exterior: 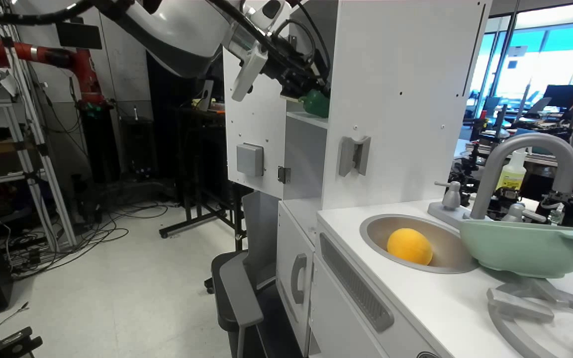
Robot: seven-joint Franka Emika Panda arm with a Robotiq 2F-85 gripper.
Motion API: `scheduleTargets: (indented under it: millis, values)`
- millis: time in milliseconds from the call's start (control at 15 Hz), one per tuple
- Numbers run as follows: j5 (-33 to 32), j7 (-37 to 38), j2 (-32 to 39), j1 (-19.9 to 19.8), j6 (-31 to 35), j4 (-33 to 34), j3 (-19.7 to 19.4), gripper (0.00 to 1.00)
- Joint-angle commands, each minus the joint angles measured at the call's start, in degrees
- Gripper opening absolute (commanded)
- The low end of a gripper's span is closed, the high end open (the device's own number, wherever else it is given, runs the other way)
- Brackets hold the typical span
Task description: Open the door of the top cabinet then put the green plushie and the green pepper in the top compartment of the open cabinet
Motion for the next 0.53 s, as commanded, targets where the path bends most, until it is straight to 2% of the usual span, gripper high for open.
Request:
scheduleTargets:
  millis: [0, 467]
  values:
    - [-1.4, 1.2, 3.3, -0.8, -2.7, 5.8, -0.1, 0.06]
    - [-1.0, 1.3, 5.8, -2.6, -4.2, 10.0, -0.5, 0.06]
